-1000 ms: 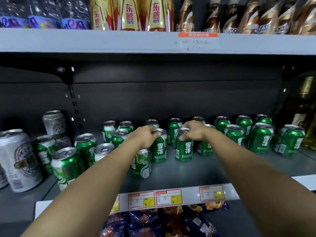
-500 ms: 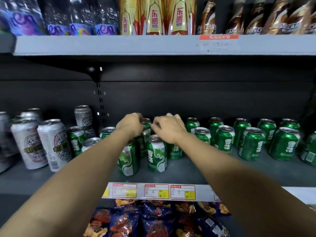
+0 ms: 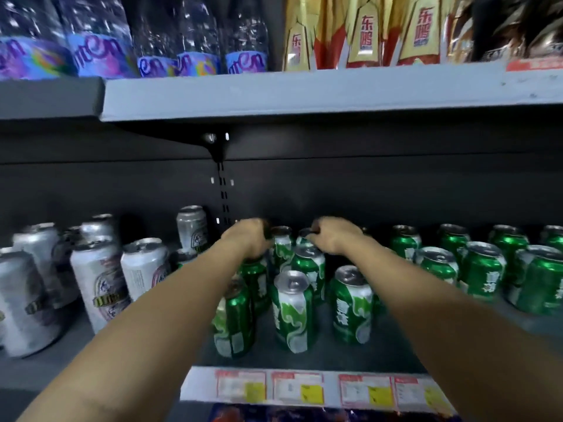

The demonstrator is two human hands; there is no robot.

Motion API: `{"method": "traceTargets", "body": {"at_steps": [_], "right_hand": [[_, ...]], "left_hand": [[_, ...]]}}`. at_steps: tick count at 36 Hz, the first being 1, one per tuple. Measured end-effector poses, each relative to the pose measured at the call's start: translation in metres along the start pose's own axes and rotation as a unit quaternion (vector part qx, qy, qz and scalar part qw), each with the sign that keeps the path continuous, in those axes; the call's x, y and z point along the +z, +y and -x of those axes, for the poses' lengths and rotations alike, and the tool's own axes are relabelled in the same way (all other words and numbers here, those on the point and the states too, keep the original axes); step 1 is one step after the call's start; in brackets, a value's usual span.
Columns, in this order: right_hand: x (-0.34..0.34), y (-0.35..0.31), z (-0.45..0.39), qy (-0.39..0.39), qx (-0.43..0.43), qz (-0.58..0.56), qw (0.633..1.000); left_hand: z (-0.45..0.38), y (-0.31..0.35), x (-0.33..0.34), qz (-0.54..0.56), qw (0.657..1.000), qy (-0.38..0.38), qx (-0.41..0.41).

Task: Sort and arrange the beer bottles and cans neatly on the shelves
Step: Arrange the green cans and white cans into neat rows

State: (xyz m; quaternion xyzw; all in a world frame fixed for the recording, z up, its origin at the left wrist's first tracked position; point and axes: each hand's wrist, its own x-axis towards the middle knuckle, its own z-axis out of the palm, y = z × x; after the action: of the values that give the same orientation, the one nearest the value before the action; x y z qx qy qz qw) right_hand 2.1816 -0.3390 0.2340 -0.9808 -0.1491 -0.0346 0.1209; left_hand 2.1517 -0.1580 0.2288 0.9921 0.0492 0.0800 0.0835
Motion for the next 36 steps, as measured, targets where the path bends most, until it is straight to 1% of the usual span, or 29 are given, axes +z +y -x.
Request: {"method": "traceTargets", "body": {"at_steps": [4,6,8,12,14,18,23,29,32,36], "right_hand": [[0.002,-0.016,-0.021,-0.015,0.037,0.009,0.999],[0.003,-0.022,-0.027,-0.011,0.053,0.006,0.999],[0.005,-0.026,-0.031,-0.022,0.061,0.009,0.998],[0.013,-0.028,-0.038,-0.042,0.086,0.017,0.995],[0.017,-0.027,-0.042,-0.039,0.101,0.027,0.994],[0.022,-0.025,-0.046,-0.024,0.122,0.034,0.992],[0.023,-0.026,-0.050,-0.019,0.120,0.034,0.992],[0.015,-0.036,-0.049,-0.003,0.101,0.026,0.995],[0.013,-0.051,-0.051,0.008,0.080,0.008,0.997],[0.013,-0.077,-0.055,0.019,0.045,-0.016,0.999]], "left_hand": [[-0.026,-0.003,0.006,-0.016,0.998,-0.038,0.043],[-0.037,-0.001,0.008,-0.014,0.997,-0.059,0.057],[-0.045,0.003,0.011,-0.004,0.995,-0.074,0.066],[-0.056,0.009,0.019,0.028,0.992,-0.090,0.080],[-0.061,0.009,0.024,0.034,0.992,-0.081,0.085],[-0.071,0.005,0.027,0.062,0.995,-0.042,0.064],[-0.077,-0.003,0.020,0.090,0.994,-0.059,0.026],[-0.069,-0.027,0.009,0.044,0.998,-0.049,-0.006],[-0.063,-0.046,0.001,0.022,0.998,-0.051,-0.039],[-0.057,-0.066,-0.007,-0.013,0.996,-0.064,-0.057]]}}
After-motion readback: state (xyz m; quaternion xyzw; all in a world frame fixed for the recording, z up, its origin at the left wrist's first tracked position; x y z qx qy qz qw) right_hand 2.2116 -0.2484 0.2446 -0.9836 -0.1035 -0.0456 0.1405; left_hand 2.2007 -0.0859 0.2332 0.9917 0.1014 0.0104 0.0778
